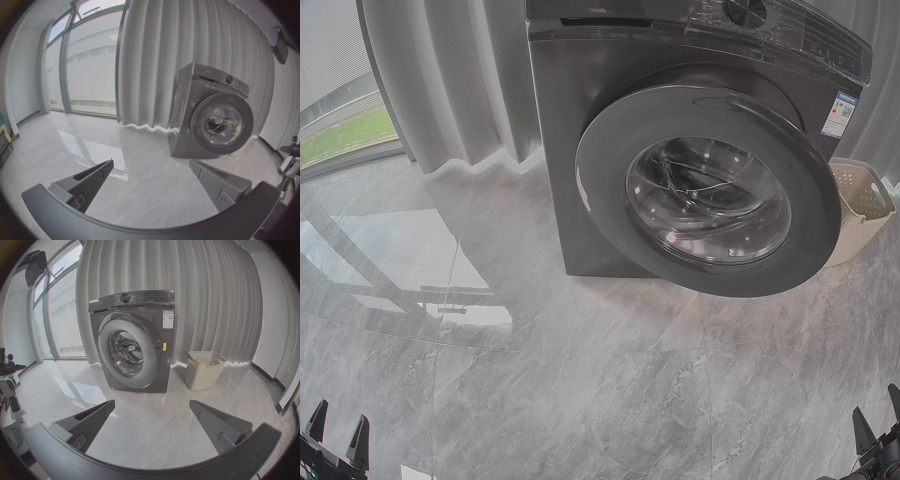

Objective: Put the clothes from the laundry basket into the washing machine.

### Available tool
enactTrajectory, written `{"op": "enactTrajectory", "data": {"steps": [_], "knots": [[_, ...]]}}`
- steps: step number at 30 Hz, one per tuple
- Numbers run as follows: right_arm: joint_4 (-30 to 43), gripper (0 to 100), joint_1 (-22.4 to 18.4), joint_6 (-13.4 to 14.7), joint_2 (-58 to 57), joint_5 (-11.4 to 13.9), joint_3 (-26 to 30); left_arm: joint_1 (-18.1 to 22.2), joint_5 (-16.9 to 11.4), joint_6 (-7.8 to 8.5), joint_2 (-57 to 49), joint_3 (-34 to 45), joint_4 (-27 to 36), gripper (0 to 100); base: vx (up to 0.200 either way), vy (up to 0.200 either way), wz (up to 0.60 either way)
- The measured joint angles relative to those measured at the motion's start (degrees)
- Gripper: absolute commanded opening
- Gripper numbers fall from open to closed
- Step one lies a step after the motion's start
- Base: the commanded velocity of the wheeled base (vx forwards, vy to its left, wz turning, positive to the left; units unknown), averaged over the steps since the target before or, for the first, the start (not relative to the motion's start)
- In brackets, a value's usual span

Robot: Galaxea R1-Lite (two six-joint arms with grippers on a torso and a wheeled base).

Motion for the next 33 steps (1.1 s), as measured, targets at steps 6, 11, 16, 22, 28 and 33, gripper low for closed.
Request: {"op": "enactTrajectory", "data": {"steps": [6, 11, 16, 22, 28, 33], "knots": [[0.27, 100, 0.0, -0.07, 0.0, 0.0, 0.0, 0.21, 1.6, 3.17, -1.55, 0.0, 1.26, 100, 0.0, 0.0, 0.0], [-1.33, 100, 0.0, 0.74, 0.0, 0.22, -0.2, 0.16, -3.79, 5.18, -1.96, 0.0, 2.63, 100, 0.0, 0.0, 0.0], [-1.41, 100, 0.16, 3.35, 0.48, 0.85, -6.01, 0.1, -3.99, 5.53, -2.12, 0.0, 2.86, 100, 0.0, -0.12, 0.0], [-0.28, 100, 0.4, 5.44, 8.39, 6.13, -11.08, 0.13, -4.06, 6.13, -2.17, 0.0, 3.0, 100, 0.0, -0.2, 0.0], [-7.16, 100, 2.27, 6.91, 22.66, 10.7, -12.81, 0.16, -4.1, 6.35, -2.17, 0.0, 3.06, 100, 0.0, -0.2, 0.0], [-14.93, 100, 8.5, 9.29, 35.97, 11.14, -13.64, 0.16, -4.14, 6.44, -2.17, 0.0, 3.08, 100, 0.0, -0.2, 0.0]]}}
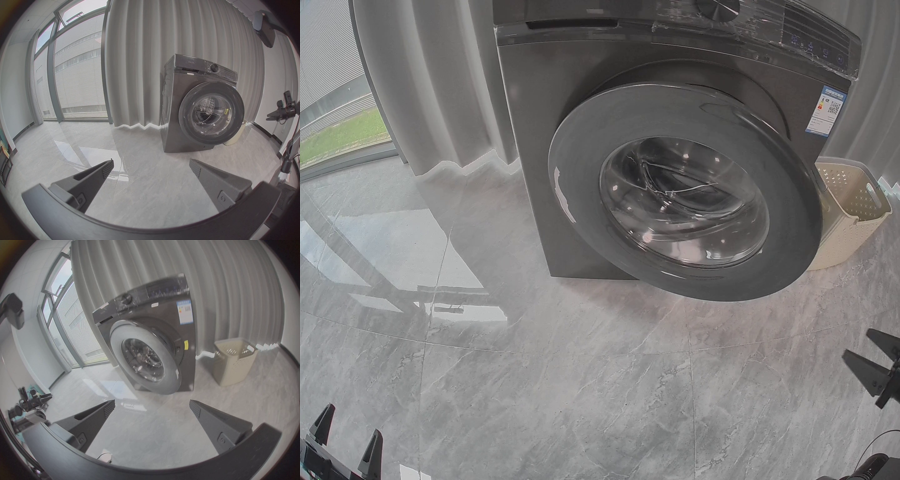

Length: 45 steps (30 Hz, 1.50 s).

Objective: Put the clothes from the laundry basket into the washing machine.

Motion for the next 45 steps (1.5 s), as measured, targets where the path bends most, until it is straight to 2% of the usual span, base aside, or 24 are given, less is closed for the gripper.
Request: {"op": "enactTrajectory", "data": {"steps": [7, 11, 14, 25, 33, 38, 45], "knots": [[-6.77, 100, 13.96, 5.71, 16.65, -1.85, -1.79, 0.0, -0.05, 0.11, 0.02, 0.0, 0.07, 100, 0.0, -0.2, 0.0], [-10.37, 100, 18.7, 7.86, 23.37, -2.68, -3.58, 0.0, -0.06, 0.16, 0.05, 0.0, 0.05, 100, 0.0, 0.0, 0.0], [-12.09, 100, 20.38, 8.41, 26.1, -2.84, -4.78, 0.05, -0.06, 0.2, 0.05, 0.0, 0.05, 100, 0.0, 0.0, 0.0], [-17.32, 100, 23.49, 9.69, 33.57, -2.62, -9.48, 0.0, 0.0, 0.2, 0.11, 0.0, 0.02, 100, 0.0, 0.0, 0.0], [-21.71, 100, 26.42, 9.92, 38.79, -2.79, -13.07, 0.02, 0.05, 0.13, 0.13, 0.0, 0.05, 100, 0.2, 0.0, 0.0], [-26.16, 100, 25.78, 9.92, 42.12, -3.44, -15.36, 0.0, 0.05, 0.09, 0.13, 0.0, 0.02, 100, 0.16, 0.0, 0.0], [-29.81, 100, 21.42, 9.62, 45.13, -5.22, -16.8, -0.05, 0.02, 0.02, 0.18, 0.0, 0.05, 100, 0.0, 0.0, 0.0]]}}
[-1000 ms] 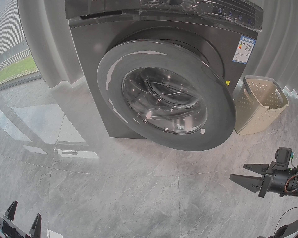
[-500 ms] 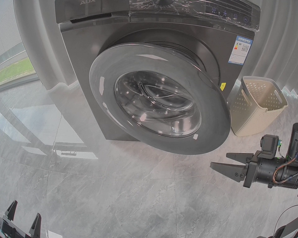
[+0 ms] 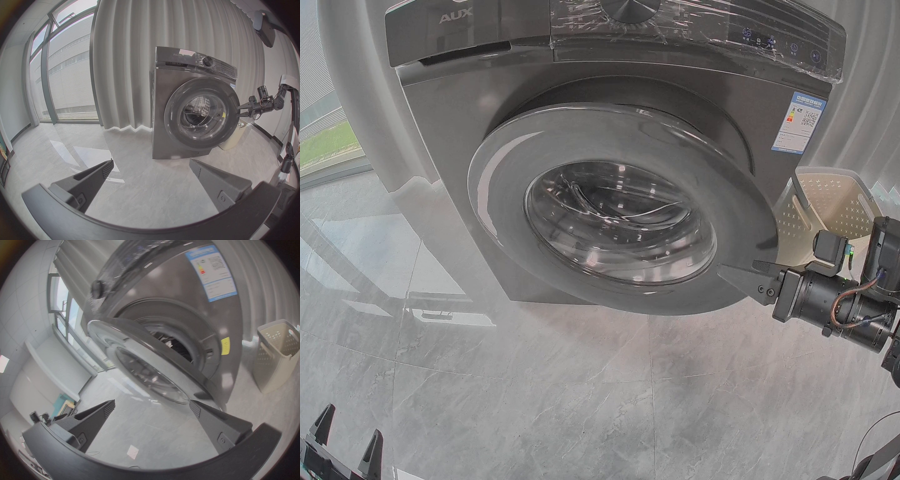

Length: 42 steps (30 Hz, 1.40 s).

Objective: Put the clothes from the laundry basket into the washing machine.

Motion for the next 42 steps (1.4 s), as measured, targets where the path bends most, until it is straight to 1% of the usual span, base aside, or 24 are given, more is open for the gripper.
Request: {"op": "enactTrajectory", "data": {"steps": [4, 10, 22, 25, 28, 33, 39, 42], "knots": [[-0.11, 100, -1.78, -0.55, 0.72, -0.33, 0.2, 0.02, 0.02, 0.09, 0.0, 0.0, 0.04, 100, 0.0, 0.0, 0.0], [-0.17, 100, -1.4, -0.68, 1.16, -1.35, -0.24, 0.05, 0.0, 0.11, 0.02, 0.0, 0.02, 100, 0.0, 0.0, 0.0], [-0.2, 100, -1.23, -0.55, 1.23, -1.93, -4.55, 0.07, 0.0, 0.13, 0.04, 0.0, 0.04, 100, 0.2, 0.0, 0.0], [-0.17, 100, -1.23, -0.61, 1.24, -2.99, -5.51, 0.1, 0.0, 0.13, 0.04, 0.0, 0.04, 100, 0.2, 0.0, 0.0], [0.02, 100, -1.1, -0.57, 1.38, -3.34, -6.33, 0.05, 0.0, 0.13, 0.04, 0.0, 0.04, 100, 0.0, 0.0, 0.0], [1.37, 100, -1.16, -0.09, 1.62, -3.13, -7.44, 0.05, 0.0, 0.09, 0.09, 0.0, 0.04, 100, 0.0, 0.0, 0.0], [0.79, 100, -1.57, 0.05, 2.3, -6.11, -8.55, -0.01, -0.02, 0.06, 0.09, 0.0, 0.06, 100, 0.0, 0.0, 0.0], [0.73, 100, -1.62, -0.09, 2.58, -7.01, -8.57, -0.01, -0.02, 0.06, 0.09, 0.0, 0.06, 100, 0.0, 0.0, 0.0]]}}
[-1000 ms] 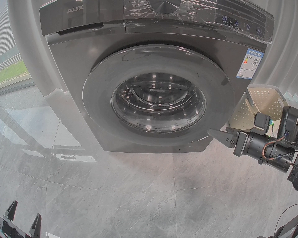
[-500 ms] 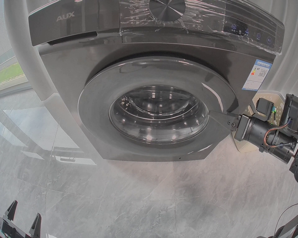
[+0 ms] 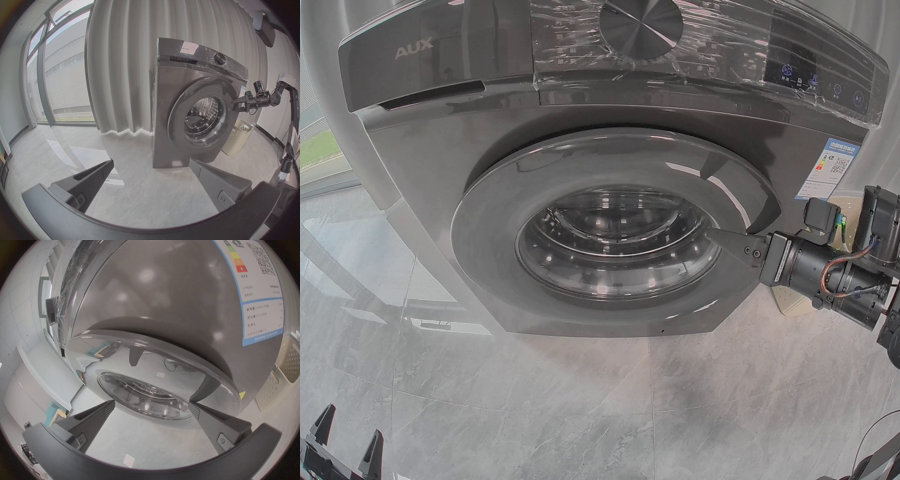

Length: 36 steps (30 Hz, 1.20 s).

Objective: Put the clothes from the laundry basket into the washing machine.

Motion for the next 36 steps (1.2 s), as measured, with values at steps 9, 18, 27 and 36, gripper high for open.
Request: {"op": "enactTrajectory", "data": {"steps": [9, 18, 27, 36], "knots": [[-8.24, 100, 2.07, -1.62, -1.46, -0.98, 5.74, -0.05, -0.02, -0.06, 0.0, 0.0, -0.02, 100, 0.0, 0.0, 0.0], [-6.1, 100, 5.12, -3.43, -13.23, 2.71, 19.88, -0.02, -0.06, -0.11, 0.02, 0.0, -0.02, 100, 0.0, 0.0, 0.0], [-4.43, 100, 0.11, -6.92, -27.62, 3.15, 28.09, -0.1, -0.05, -0.17, 0.02, 0.0, 0.0, 100, 0.0, 0.0, 0.0], [5.03, 100, -9.57, -9.98, -42.23, 3.78, 32.04, -0.1, -0.06, -0.17, 0.02, 0.0, 0.02, 100, 0.0, 0.0, 0.0]]}}
